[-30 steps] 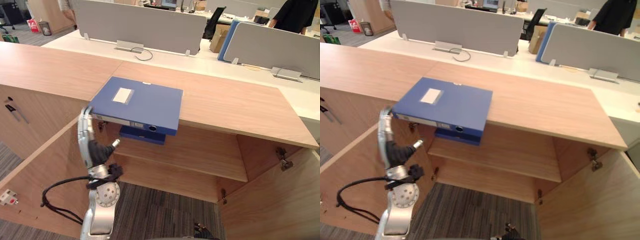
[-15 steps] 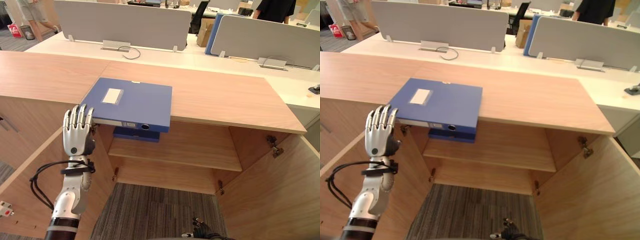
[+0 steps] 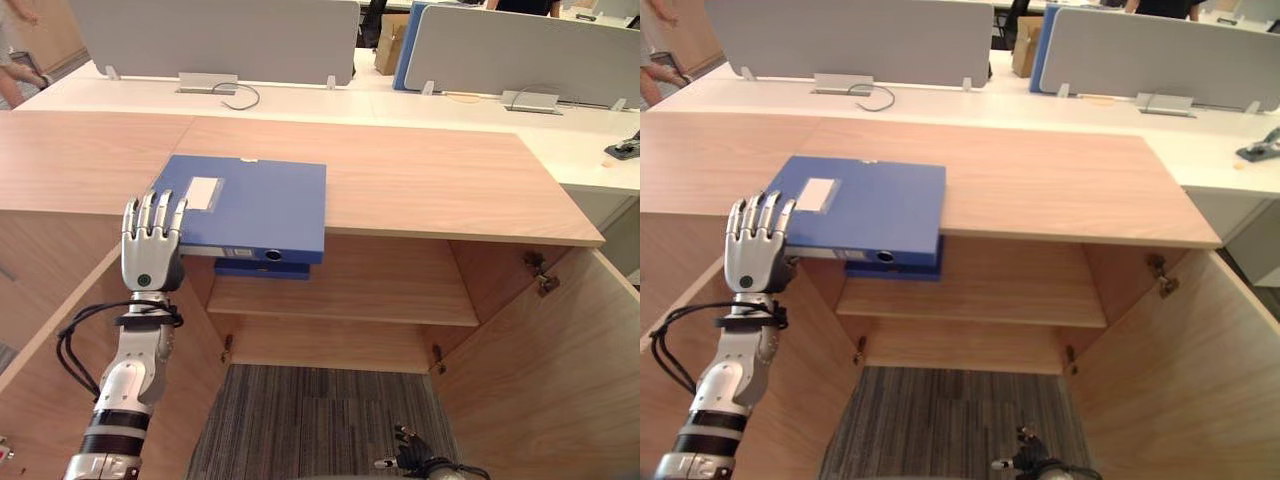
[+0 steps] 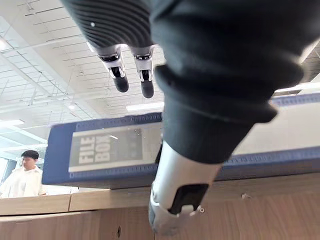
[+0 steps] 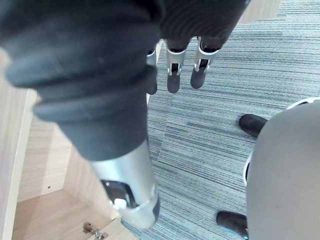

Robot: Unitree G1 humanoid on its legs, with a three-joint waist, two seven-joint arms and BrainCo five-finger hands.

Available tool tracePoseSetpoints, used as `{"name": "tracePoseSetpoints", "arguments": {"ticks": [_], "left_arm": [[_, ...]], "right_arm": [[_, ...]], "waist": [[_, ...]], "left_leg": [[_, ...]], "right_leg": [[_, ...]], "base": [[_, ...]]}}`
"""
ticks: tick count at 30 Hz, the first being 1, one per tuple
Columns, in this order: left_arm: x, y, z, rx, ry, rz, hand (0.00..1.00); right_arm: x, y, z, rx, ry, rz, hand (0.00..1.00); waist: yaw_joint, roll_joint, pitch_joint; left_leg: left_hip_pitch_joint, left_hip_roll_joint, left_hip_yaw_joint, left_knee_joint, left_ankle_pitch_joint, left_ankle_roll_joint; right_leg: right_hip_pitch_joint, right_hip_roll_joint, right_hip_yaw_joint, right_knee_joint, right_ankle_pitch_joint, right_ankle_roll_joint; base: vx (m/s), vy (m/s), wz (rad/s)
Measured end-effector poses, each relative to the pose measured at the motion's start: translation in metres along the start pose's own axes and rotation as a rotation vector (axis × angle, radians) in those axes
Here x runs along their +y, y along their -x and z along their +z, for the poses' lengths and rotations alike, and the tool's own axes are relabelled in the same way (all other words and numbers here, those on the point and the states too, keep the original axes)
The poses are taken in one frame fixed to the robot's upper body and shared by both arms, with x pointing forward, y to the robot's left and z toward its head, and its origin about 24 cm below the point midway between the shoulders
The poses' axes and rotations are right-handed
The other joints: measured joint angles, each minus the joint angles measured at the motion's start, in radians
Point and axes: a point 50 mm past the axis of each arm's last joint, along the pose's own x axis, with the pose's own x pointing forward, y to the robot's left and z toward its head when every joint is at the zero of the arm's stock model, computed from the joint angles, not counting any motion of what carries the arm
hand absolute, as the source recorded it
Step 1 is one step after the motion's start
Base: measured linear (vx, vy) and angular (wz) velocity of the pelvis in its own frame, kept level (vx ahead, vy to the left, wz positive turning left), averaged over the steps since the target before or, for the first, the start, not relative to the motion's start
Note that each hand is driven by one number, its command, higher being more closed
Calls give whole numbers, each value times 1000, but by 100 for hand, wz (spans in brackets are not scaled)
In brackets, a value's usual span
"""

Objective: Walk over to the cabinet, pick up the folder, carry it to the office cabinet, place the folder inside the office cabinet, then close the office cabinet door

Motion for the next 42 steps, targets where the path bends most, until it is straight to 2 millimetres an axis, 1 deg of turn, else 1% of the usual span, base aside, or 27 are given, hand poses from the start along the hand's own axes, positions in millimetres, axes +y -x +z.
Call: {"name": "tracePoseSetpoints", "arguments": {"ticks": [3, 7, 10, 11, 15, 21, 26, 32, 34, 37, 38, 39, 40, 41, 42], "left_arm": [[-1, -1, 3, -10, 5, -3, 0], [-10, -5, 5, -6, 8, -36, 0], [-14, -7, 5, 0, 18, -58, 0], [-16, -8, 6, 6, 30, -64, 100], [-18, -14, 6, 20, 51, -65, 100], [-12, -27, 7, 42, 76, -26, 100], [-9, -32, 8, 34, 84, -6, 100], [-8, -39, 9, 34, 87, 15, 100], [-8, -38, 13, 37, 101, 19, 100], [7, -28, 35, 9, 212, 65, 100], [18, -20, 50, -26, 298, 86, 100], [24, -16, 59, -48, 351, 97, 100], [37, -5, 79, -103, 475, 113, 100], [50, 6, 98, -155, 634, 108, 100], [56, 12, 108, -186, 720, 102, 100]], "right_arm": [[-2, 0, 0, 1, 3, -4, 0], [-9, 1, -2, 5, 14, -19, 0], [-14, 2, -5, 14, 19, -30, 0], [-15, 2, -6, 17, 20, -32, 0], [-18, 3, -10, 27, 25, -39, 0], [-19, 9, -27, 73, 20, -44, 0], [-20, 9, -26, 71, 22, -45, 0], [-21, 9, -27, 72, 23, -46, 0], [-20, 9, -27, 74, 22, -46, 0], [-21, 9, -27, 72, 21, -47, 0], [-21, 9, -27, 72, 21, -48, 0], [-21, 9, -27, 73, 21, -48, 0], [-21, 9, -27, 76, 20, -49, 0], [-22, 9, -28, 80, 16, -53, 0], [-23, 9, -28, 81, 11, -56, 0]], "waist": [[-2, 1, 0], [-7, 4, 2], [-25, 6, 4], [-31, 6, 4], [-38, 7, 5], [-48, 8, 5], [-58, 11, 3], [-61, 14, 2], [-60, 15, 1], [-58, 17, 2], [-57, 17, 2], [-56, 18, 3], [-52, 19, 3], [-50, 22, 5], [-49, 23, 5]], "left_leg": [[3, 0, 6, 3, -3, 0], [14, 0, 17, 3, -7, 0], [16, 1, 20, 3, -7, 0], [16, 1, 21, 3, -7, 0], [18, 2, 29, 3, -9, -1], [19, 3, 38, 5, -14, -2], [21, 3, 43, 6, -17, -1], [29, 2, 43, 6, -19, -1], [29, 1, 43, 6, -19, -1], [25, 0, 38, 6, -19, -1], [21, -1, 34, 6, -19, -1], [19, -2, 32, 6, -19, 0], [14, -2, 28, 6, -19, 0], [12, -2, 24, 6, -19, 0], [12, -2, 22, 6, -19, 0]], "right_leg": [[0, 0, 6, 0, 0, 0], [3, 0, 19, 2, 0, 0], [3, 0, 23, 2, 0, 0], [2, 0, 24, 2, 0, 0], [0, 1, 31, 3, 0, 0], [-3, 1, 41, 2, 0, 0], [-4, 1, 47, 2, 0, 0], [4, 0, 47, 1, 0, 0], [4, 0, 47, 1, 0, 0], [3, -1, 45, 1, 0, 0], [1, -2, 42, 1, 0, 0], [1, -3, 40, 1, 0, 0], [3, -4, 40, 3, -1, 1], [2, -4, 40, 8, -1, 1], [2, -4, 40, 8, -1, 1]], "base": [[-14, 25, -6], [-21, 26, -9], [-15, 14, -4], [0, 0, 0], [-22, 16, -5], [-15, 17, -5], [-14, 10, -3], [-6, 2, 0], [-37, 17, 1], [-9, 9, 3], [-4, 8, 8], [-2, 6, 9], [0, 0, 10], [-1, 4, 9], [-6, 10, 9]]}}
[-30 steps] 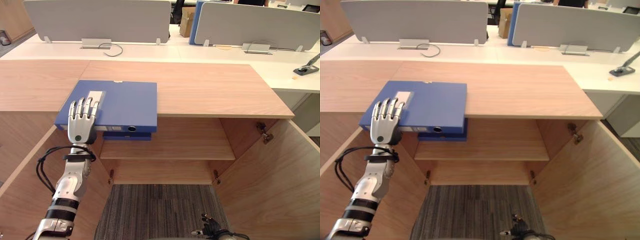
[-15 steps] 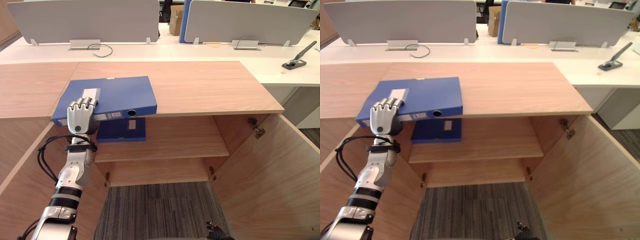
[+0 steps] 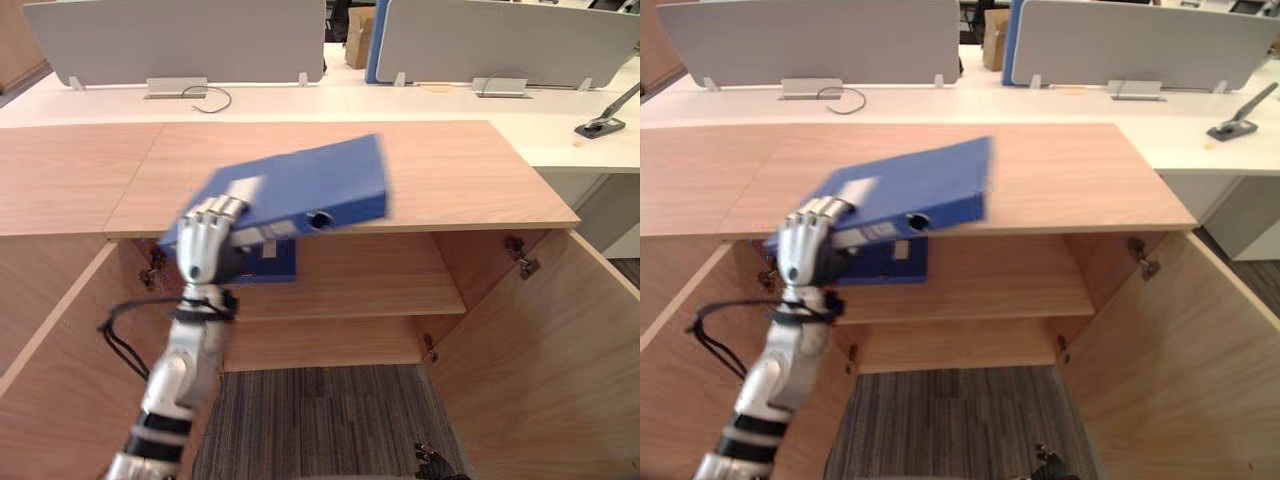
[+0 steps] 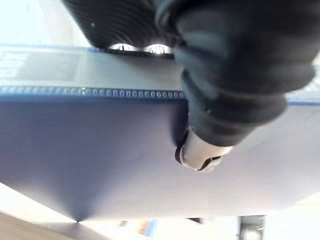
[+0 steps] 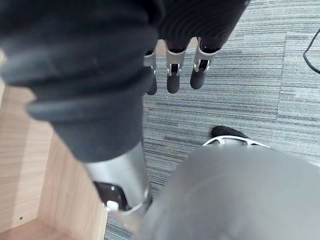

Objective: Walk over to the cabinet, pick up the folder, carry it to the office cabinet, place the folder inside the office cabinet, then close the office cabinet door

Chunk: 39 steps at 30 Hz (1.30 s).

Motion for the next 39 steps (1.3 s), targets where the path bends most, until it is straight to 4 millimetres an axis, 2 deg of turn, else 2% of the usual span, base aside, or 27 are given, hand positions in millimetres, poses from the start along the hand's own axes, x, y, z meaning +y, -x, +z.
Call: {"name": "tracePoseSetpoints", "arguments": {"ticks": [2, 3, 4, 7, 8, 10, 11, 13, 14, 15, 16, 18, 20, 23, 28, 34, 35, 38, 39], "left_arm": [[-3, 12, 38, -57, 327, -50, 100], [-3, 13, 43, -57, 406, -64, 100], [-1, 16, 47, -36, 576, -90, 100], [4, 20, 37, 72, 946, -122, 100], [8, 24, 32, 128, 1151, -119, 100], [16, 28, 30, 155, 1304, -90, 100], [22, 30, 32, 161, 1428, -59, 100], [23, 29, 34, 163, 1529, -50, 100], [21, 32, 35, 184, 1591, -51, 100], [22, 38, 33, 219, 1608, -26, 100], [24, 44, 32, 244, 1608, -7, 100], [27, 58, 24, 334, 1624, 62, 100], [28, 62, 18, 372, 1635, 97, 100], [29, 65, 15, 393, 1617, 99, 100], [28, 65, 16, 385, 1546, 58, 100], [27, 64, 20, 360, 1484, 22, 100], [27, 64, 20, 359, 1476, 19, 100], [26, 64, 20, 357, 1465, 13, 100], [26, 64, 20, 355, 1451, 5, 100]], "right_arm": [[-2, 0, -2, 15, -20, -10, 0], [-3, 0, -3, 17, -25, -13, 0], [-4, 0, -3, 20, -34, -18, 0], [-6, 0, -4, 24, -69, -24, 0], [-7, 0, -2, 24, -104, -29, 0], [-8, -2, 1, 21, -151, -37, 0], [-7, -6, 21, -19, -253, -49, 0], [-5, -14, 72, -133, -358, -45, 0], [-7, -13, 110, -257, -460, -70, 0], [-12, 1, 148, -449, -570, -71, 0], [-16, 13, 165, -564, -613, -77, 0], [-38, 59, 205, -887, -675, -146, 0], [-65, 94, 220, -1089, -757, -262, 0], [-83, 123, 222, -1222, -806, -369, 0], [-87, 154, 237, -1389, -809, -375, 0], [-97, 192, 277, -1625, -784, -299, 0], [-97, 201, 287, -1678, -780, -244, 0], [-95, 210, 299, -1736, -765, -148, 0], [-92, 216, 307, -1769, -760, -61, 0]], "waist": [[7, 11, -7], [7, 13, -8], [8, 21, -5], [11, 31, -6], [18, 33, -6], [27, 33, -7], [43, 31, -7], [57, 30, -7], [68, 30, -6], [81, 31, -7], [81, 32, -7], [79, 29, -5], [73, 16, 2], [60, -2, 13], [55, -8, 15], [55, -10, 17], [55, -12, 18], [56, -14, 20], [56, -15, 20]], "left_leg": [[-11, 2, -4, 3, -1, 0], [-17, 2, -4, 7, -1, 1], [-24, 2, -4, 13, -2, 2], [-32, 4, -10, 21, -2, 2], [-36, 6, -15, 22, -3, 1], [-41, 8, -21, 22, -2, 0], [-62, 7, -35, 26, -1, -1], [-82, 7, -46, 35, 8, -1], [-84, 8, -54, 34, 16, -1], [-82, 9, -63, 34, 16, -2], [-82, 9, -66, 34, 16, -2], [-80, 8, -67, 34, 16, -2], [-77, 5, -66, 34, 16, -2], [-46, 4, -63, 28, 12, 0], [-43, 3, -49, 30, 11, 1], [-41, 5, -45, 30, 11, 2], [-41, 5, -44, 30, 11, 2], [-41, 5, -44, 29, 11, 2], [-41, 4, -44, 28, 11, 2]], "right_leg": [[-11, 0, 3, 9, 0, 0], [-17, 0, 4, 11, 0, 0], [-23, -1, 7, 15, -1, 1], [-28, -1, 7, 22, -6, 8], [-29, 0, 7, 30, -13, 15], [-35, 1, 6, 39, -20, 15], [-50, 1, 2, 44, -23, 15], [-69, 2, -5, 49, -18, 16], [-72, 4, -11, 50, -16, 14], [-68, 4, -19, 48, -16, 14], [-65, 4, -20, 47, -16, 14], [-63, 2, -19, 47, -16, 14], [-56, -1, -19, 47, -16, 14], [-29, -2, -14, 45, -16, 14], [-34, -3, 4, 44, -16, 15], [-34, 0, 9, 42, -13, 16], [-34, 0, 9, 42, -12, 16], [-34, 0, 9, 42, -12, 16], [-34, -1, 9, 42, -12, 16]], "base": [[-18, 13, 4], [-33, 8, -1], [-53, 2, -2], [-65, -9, 2], [-91, -18, 5], [-83, -11, 7], [-86, -9, 14], [-51, -10, 18], [-10, -11, 23], [-5, -9, 24], [5, 3, 19], [43, 29, 5], [43, 42, -2], [-4, 34, -8], [-60, 32, -10], [-20, 6, -2], [0, 0, 0], [0, 0, 0], [0, 0, 0]]}}
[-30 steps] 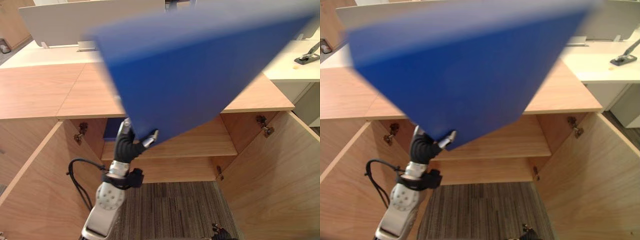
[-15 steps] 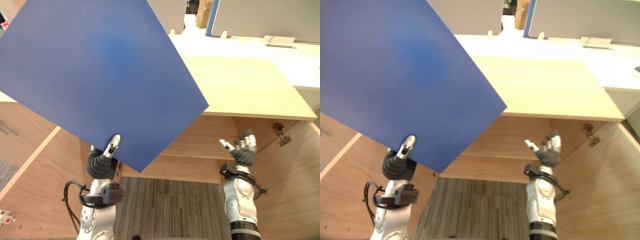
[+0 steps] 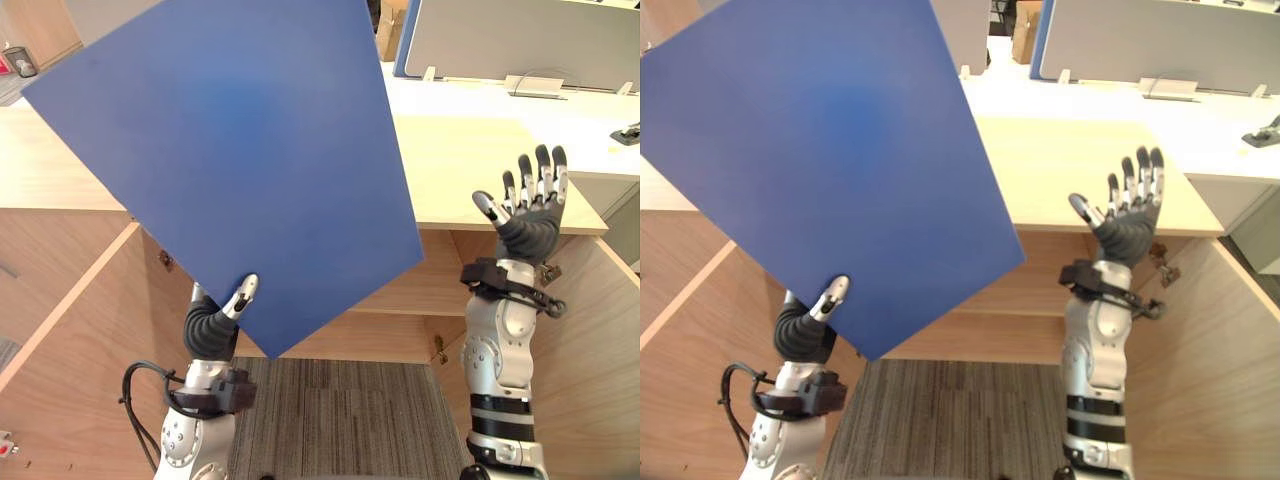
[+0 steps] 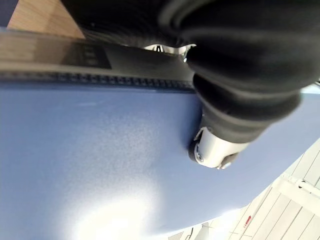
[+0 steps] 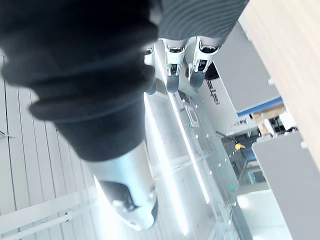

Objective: Walk over to the cabinet, pick up the folder, carry it to the office cabinet, place the folder inside the office cabinet, then close the office cabinet door

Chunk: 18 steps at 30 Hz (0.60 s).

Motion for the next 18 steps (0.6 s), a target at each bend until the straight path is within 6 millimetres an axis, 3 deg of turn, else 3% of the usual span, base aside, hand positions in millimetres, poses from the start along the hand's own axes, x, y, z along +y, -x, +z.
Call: {"name": "tracePoseSetpoints", "arguments": {"ticks": [9, 15, 18], "left_arm": [[-11, 1, -5, 18, -104, -59, 100], [-4, 6, -4, 37, -124, -20, 100], [-2, 10, -4, 43, -116, -1, 100]], "right_arm": [[69, -14, -9, 101, -343, 398, 0], [92, -14, -23, 270, -347, 621, 0], [100, -17, -21, 335, -243, 774, 0]], "waist": [[7, -9, 6], [14, -11, 7], [16, -11, 7]], "left_leg": [[9, -2, 6, -2, -1, 1], [9, -2, 9, -3, -1, 1], [8, -1, 10, -4, -1, 1]], "right_leg": [[2, -3, 5, 5, 1, 0], [1, -3, 7, 4, 4, 0], [1, -2, 7, -1, 7, -1]], "base": [[-10, 13, -1], [0, 0, 0], [0, 0, 0]]}}
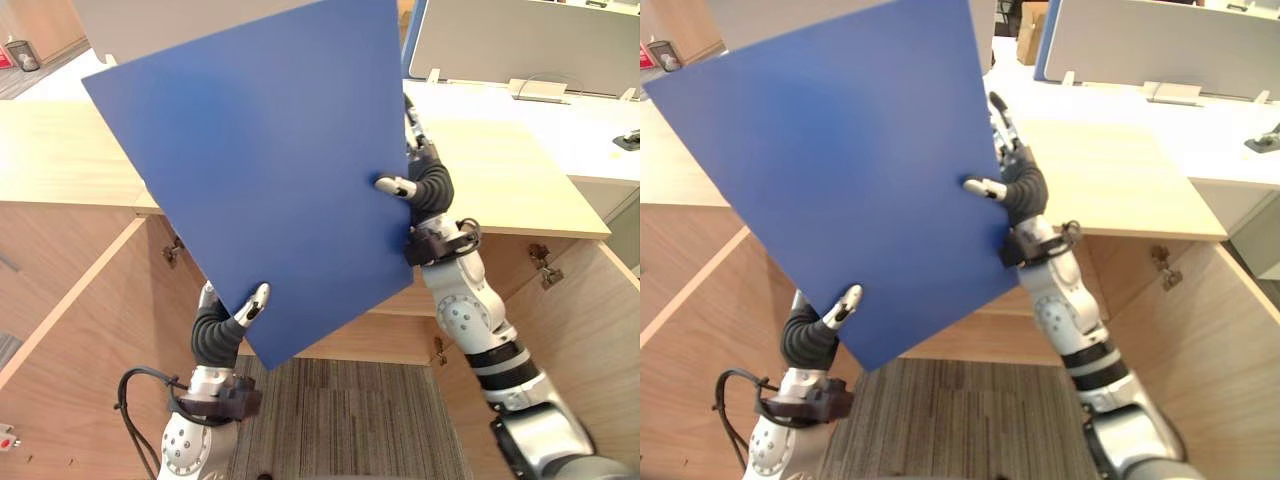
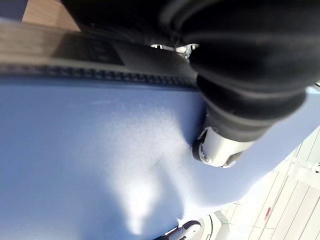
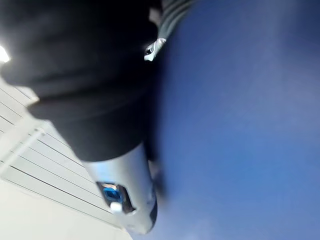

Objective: Walk over to the cabinet, pick up the folder, carry it to the office cabinet, place the folder inside the office cabinet, then close the office cabinet door

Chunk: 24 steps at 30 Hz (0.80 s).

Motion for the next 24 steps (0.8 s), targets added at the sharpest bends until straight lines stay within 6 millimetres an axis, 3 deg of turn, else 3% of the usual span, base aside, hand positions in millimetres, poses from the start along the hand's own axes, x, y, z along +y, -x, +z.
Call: {"name": "tracePoseSetpoints", "arguments": {"ticks": [2, 3, 15, 16, 21, 24], "left_arm": [[2, 3, 0, 3, 17, 9, 100], [2, 4, 1, 3, 22, 6, 100], [4, 10, -11, 67, 11, -35, 100], [3, 11, -14, 78, 14, -40, 0], [3, 16, -27, 157, -92, -94, 0], [8, 24, -48, 277, -131, -138, 0]], "right_arm": [[3, -6, 6, 67, 78, 101, 0], [3, -8, 9, 92, 107, 143, 100], [4, -13, 26, 265, 314, 346, 100], [3, -12, 27, 271, 325, 353, 100], [4, -12, 33, 288, 424, 411, 100], [9, -10, 29, 316, 512, 465, 100]], "waist": [[1, 0, 0], [2, 0, 0], [32, -4, -14], [34, -4, -20], [42, -3, -41], [40, -2, -53]], "left_leg": [[-1, 1, 0, -1, 0, 0], [-1, 1, -1, -1, 0, 0], [-3, 1, -4, -1, 0, 0], [-4, 1, -5, -1, 0, 0], [-6, 1, -6, -1, 0, 0], [-9, 1, -4, 2, 0, 0]], "right_leg": [[0, 1, 0, -1, 0, 0], [0, 2, 0, -1, 0, 0], [0, 2, -1, -2, 0, 0], [0, 2, -3, -2, 0, 0], [-2, 1, -3, -3, 0, 0], [-6, 1, -3, -3, 0, 0]], "base": [[0, 0, 0], [0, 0, 0], [0, 0, 0], [0, 0, 3], [0, 0, 0], [0, 0, 0]]}}
